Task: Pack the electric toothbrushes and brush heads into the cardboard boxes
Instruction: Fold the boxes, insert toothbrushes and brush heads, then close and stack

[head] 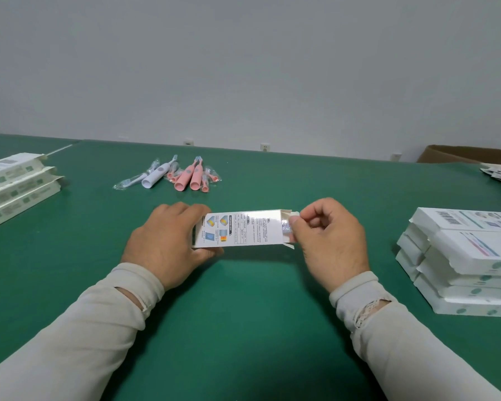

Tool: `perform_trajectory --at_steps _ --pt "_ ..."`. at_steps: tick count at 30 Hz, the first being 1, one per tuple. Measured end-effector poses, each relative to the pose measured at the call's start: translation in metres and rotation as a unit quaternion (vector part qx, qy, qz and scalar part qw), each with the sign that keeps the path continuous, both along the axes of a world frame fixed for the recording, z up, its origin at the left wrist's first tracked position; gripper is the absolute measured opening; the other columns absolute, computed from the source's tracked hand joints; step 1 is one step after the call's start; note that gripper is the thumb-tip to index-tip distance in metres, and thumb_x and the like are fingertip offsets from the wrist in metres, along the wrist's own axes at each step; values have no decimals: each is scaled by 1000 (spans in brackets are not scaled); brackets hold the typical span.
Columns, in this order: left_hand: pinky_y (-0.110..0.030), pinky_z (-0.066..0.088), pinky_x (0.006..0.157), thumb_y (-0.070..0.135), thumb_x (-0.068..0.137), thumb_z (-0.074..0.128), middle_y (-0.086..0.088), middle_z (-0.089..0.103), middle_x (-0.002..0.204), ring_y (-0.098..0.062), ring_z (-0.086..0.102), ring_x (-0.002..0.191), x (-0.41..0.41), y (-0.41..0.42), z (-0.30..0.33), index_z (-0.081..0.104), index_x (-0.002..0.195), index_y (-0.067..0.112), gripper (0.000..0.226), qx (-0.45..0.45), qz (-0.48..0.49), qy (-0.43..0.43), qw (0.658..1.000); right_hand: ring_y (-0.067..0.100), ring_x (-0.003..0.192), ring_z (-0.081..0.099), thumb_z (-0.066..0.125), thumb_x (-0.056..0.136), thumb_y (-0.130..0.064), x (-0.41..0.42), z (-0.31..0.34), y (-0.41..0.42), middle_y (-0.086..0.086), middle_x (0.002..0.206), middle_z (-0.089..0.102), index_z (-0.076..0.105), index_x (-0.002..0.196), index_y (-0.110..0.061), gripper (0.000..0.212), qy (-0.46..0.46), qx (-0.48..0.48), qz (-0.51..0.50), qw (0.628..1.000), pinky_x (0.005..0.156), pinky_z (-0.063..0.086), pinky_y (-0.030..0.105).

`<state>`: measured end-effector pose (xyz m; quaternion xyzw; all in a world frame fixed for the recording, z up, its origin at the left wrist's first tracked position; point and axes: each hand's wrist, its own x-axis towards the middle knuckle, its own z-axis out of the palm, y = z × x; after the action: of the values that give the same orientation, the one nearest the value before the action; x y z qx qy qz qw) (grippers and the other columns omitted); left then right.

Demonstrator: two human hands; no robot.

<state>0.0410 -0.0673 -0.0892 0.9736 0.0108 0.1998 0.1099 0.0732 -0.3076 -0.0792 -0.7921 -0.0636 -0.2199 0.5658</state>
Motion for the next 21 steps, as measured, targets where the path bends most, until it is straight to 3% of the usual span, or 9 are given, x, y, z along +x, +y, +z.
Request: perform_trajectory --at_steps 4,8,11,13,17,19,21 --pt "-32 42 71 72 72 64 17 53 113 -14 45 109 1 -4 -1 47 123 42 62 25 -7 1 1000 21 48 63 69 83 -15 0 -1 -2 -4 60 67 60 73 -27 18 31 -10 -9 999 50 51 31" --pt "-31 36 68 71 72 64 18 53 111 -13 44 107 1 -5 -2 47 121 43 59 29 -12 -3 999 16 37 51 54 90 -14 -3 -2 5 1 47 61 51 89 -16 4 105 17 116 988 44 40 25" --pt "-32 41 71 71 72 65 18 53 111 -13 44 107 1 0 -2 47 121 43 59 18 -15 1 1000 18 40 50 43 76 -22 -4 -3 4 5 44 54 47 95 -18 20 169 36 219 960 49 38 25" --pt "-33 46 75 74 71 64 19 52 111 -12 43 107 2 1 -2 46 121 44 61 19 -21 19 999 17 43 51 41 73 -22 -4 -3 1 8 47 57 47 98 -19 26 177 -11 261 949 47 38 20" --pt "-35 47 78 73 70 66 19 53 108 -12 44 104 3 4 -3 47 118 44 59 -5 -21 28 999 15 43 53 49 77 -17 -2 -1 -3 18 69 67 54 97 -20 21 93 -3 238 967 51 43 24" --pt "-36 48 78 71 70 67 18 53 105 -12 44 102 2 7 -3 48 116 44 57 -23 -19 20 999 9 49 49 54 75 -22 1 2 -8 10 85 71 60 95 -29 22 17 2 175 984 52 43 22" --pt "-39 50 79 71 70 67 18 54 103 -13 45 100 2 10 -3 49 115 43 56 -35 -22 10 999 5 61 48 54 73 -20 3 3 -16 -9 100 67 61 103 -39 36 -41 -51 154 986 59 42 16"
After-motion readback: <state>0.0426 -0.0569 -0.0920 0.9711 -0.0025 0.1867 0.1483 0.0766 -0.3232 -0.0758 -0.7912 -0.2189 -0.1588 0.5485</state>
